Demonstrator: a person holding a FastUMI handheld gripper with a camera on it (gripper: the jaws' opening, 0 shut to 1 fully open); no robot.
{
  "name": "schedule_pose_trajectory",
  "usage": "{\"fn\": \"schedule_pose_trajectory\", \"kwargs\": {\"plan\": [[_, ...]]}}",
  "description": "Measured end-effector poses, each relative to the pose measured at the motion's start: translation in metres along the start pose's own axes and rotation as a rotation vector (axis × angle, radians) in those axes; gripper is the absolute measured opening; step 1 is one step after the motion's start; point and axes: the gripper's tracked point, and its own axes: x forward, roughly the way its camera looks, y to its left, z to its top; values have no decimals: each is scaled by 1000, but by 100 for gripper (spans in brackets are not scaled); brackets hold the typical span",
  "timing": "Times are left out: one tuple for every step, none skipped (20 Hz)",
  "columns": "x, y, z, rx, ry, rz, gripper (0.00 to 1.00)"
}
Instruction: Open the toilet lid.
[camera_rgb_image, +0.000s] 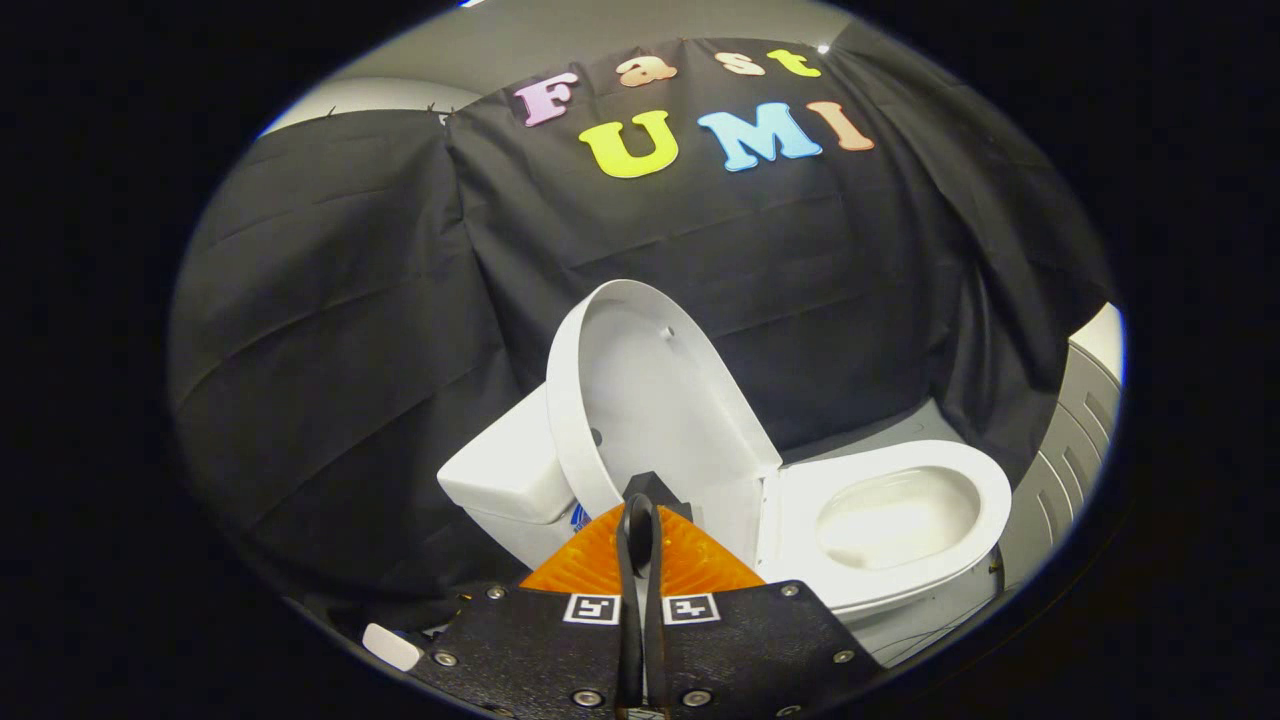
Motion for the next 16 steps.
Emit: {"fn": "schedule_pose_trajectory", "kwargs": {"plan": [[0,-1,0,23,0,12,2],[-1,-1,0,46,0,32,3],[-1,2,1,66,10,70,6],[-4,10,1,85,15,130,10],[-11,11,6,95,9,158,24],[-16,5,17,89,-19,164,33],[-23,0,31,67,-57,160,52],[-31,-2,46,41,-95,164,71],[-39,-6,58,19,-127,172,87],[-47,-13,65,4,-153,174,91],[-51,-20,74,-7,-177,176,95],[-59,-29,81,-18,-195,169,95],[-65,-40,88,-27,-210,158,95],[-70,-49,95,-40,-227,144,95],[-75,-60,102,-56,-247,127,95],[-80,-69,108,-69,-263,109,96]]}}
